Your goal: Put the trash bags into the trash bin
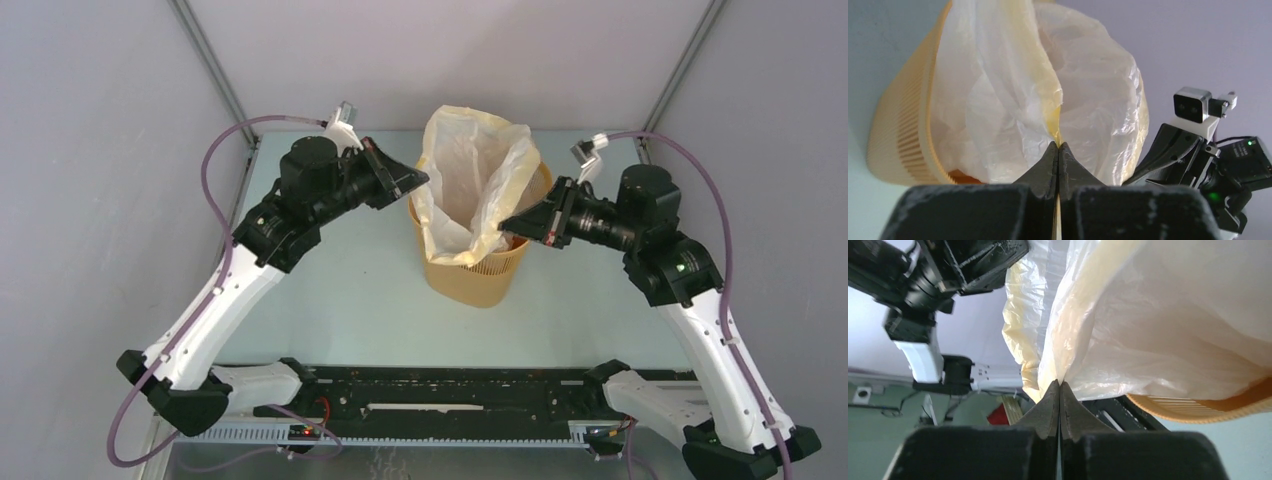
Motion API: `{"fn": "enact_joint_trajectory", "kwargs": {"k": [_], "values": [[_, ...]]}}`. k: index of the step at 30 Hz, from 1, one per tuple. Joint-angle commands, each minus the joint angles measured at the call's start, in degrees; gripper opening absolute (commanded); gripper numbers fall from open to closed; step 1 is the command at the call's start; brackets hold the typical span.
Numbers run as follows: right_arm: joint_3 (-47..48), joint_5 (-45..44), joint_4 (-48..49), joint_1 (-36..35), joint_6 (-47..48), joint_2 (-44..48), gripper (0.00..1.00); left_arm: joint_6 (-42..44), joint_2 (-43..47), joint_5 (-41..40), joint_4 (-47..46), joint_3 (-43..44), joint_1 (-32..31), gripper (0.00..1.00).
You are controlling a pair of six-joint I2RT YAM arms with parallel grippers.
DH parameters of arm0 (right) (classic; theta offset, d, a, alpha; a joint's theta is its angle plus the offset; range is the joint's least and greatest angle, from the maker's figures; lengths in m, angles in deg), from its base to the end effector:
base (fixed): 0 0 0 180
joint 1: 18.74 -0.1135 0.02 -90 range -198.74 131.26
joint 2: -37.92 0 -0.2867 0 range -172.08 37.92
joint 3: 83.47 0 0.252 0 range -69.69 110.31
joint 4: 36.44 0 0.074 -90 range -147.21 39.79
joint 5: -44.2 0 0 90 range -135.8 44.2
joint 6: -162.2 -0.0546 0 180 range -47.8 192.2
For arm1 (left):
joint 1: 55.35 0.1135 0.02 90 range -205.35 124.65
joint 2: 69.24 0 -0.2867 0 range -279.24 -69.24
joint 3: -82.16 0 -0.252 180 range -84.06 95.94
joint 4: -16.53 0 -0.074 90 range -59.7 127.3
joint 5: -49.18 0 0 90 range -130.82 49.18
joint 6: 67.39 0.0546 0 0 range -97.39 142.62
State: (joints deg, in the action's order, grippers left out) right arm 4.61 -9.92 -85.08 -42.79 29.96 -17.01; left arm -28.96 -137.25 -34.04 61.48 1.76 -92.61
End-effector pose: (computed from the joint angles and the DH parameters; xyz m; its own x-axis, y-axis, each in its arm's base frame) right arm 0.1515 0.1027 0.4544 -0.7493 0.2621 -0.6082 -0.4624 0.4505 0.7637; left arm 0.1967 -0.1577 0.4817 -0.6569 -0.4777 -0.5834 0.2864 0.5576 -0.7791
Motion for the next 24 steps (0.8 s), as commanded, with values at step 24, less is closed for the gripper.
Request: {"fn": "enact_joint_trajectory", "kwargs": {"k": [24], "values": [[-6.3, 3.5, -7.7, 13.0, 7.5, 6.3, 0.0, -3.1, 12.3, 3.1, -41.3, -36.9, 4.7, 0.0]]}}
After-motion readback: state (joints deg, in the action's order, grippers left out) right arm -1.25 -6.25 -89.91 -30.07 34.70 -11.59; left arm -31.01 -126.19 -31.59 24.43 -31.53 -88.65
